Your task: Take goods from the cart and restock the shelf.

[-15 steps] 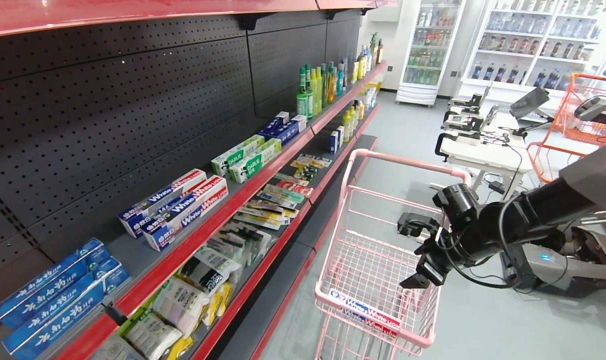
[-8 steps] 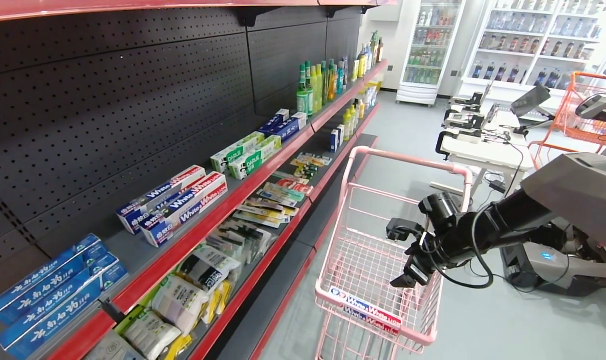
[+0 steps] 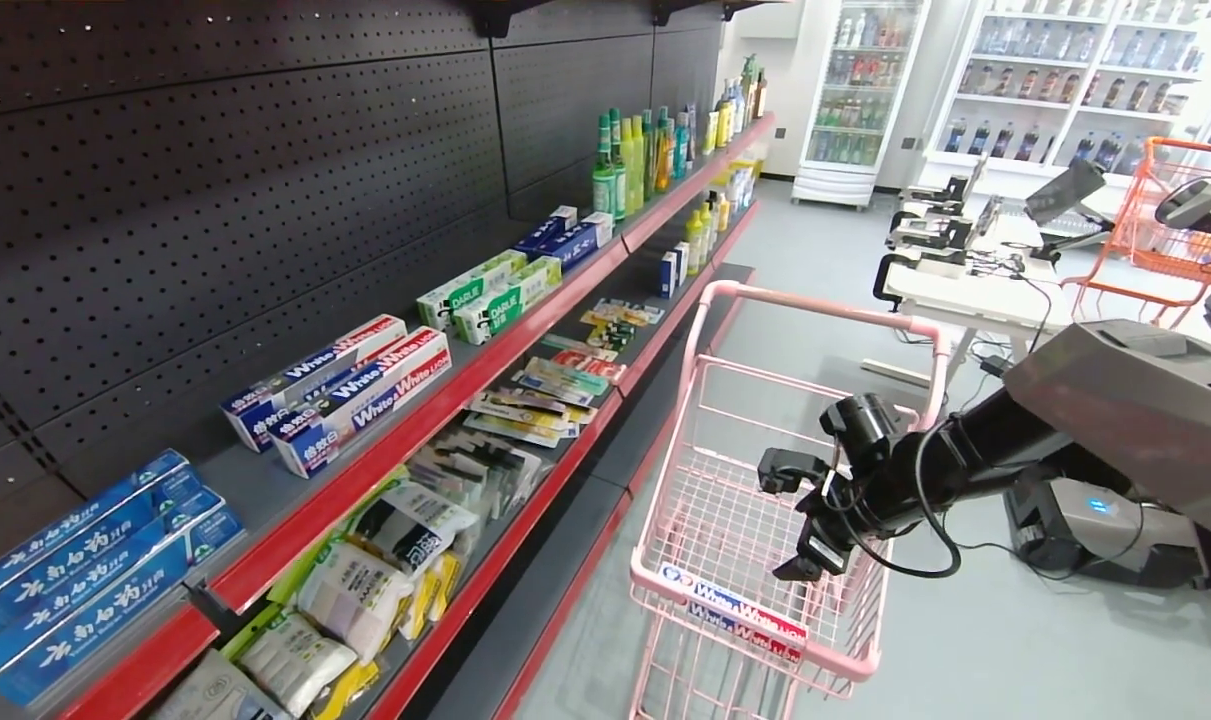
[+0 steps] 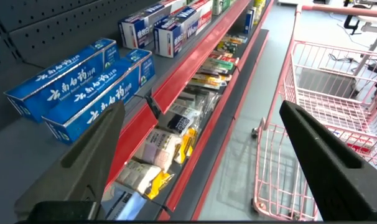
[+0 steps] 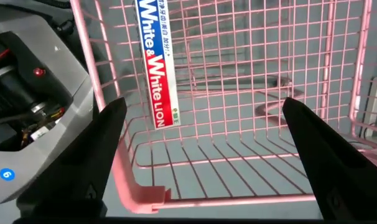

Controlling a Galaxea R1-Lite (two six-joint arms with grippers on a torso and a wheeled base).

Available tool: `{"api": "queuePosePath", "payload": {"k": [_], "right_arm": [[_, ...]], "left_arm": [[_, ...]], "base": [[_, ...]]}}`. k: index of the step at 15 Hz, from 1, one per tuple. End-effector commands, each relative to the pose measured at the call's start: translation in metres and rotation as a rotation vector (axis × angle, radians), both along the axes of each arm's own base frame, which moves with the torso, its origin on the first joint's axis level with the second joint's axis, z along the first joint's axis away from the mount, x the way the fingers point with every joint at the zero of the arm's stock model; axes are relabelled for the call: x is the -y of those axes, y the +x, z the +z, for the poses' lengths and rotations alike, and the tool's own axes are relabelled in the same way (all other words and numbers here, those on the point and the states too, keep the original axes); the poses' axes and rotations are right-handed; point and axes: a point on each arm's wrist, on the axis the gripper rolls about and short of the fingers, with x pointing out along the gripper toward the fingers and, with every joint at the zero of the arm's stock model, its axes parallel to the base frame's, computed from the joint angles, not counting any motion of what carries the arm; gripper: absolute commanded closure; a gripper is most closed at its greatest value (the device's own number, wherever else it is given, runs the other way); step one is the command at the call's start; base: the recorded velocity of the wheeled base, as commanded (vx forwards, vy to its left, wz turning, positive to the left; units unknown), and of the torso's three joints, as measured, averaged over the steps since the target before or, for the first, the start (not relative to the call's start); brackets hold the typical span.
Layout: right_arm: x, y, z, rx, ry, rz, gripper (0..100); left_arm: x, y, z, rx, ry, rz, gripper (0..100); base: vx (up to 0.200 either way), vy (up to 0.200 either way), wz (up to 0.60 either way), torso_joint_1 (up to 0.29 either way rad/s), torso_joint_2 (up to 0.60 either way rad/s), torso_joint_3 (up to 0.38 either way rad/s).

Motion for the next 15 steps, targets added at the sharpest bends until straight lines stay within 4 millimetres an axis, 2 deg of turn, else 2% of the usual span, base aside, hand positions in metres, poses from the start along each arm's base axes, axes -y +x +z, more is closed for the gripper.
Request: {"api": "queuePosePath", "payload": {"k": [1, 15], "right_arm": [[0.002, 0.002, -0.003, -0.003, -0.001, 0.0, 0], [0.008, 0.014, -0.011, 0.019, 0.017, 0.065, 0]], "left_arm": [[0.0, 0.0, 0.001, 0.0, 0.0, 0.0, 0], [0.0, 0.0, 0.0, -0.001, 0.0, 0.002, 0]], "base": [[0.0, 0.0, 0.0, -0.159, 0.32, 0.178], [0.0, 0.0, 0.0, -0.156, 0.35, 0.187]]}}
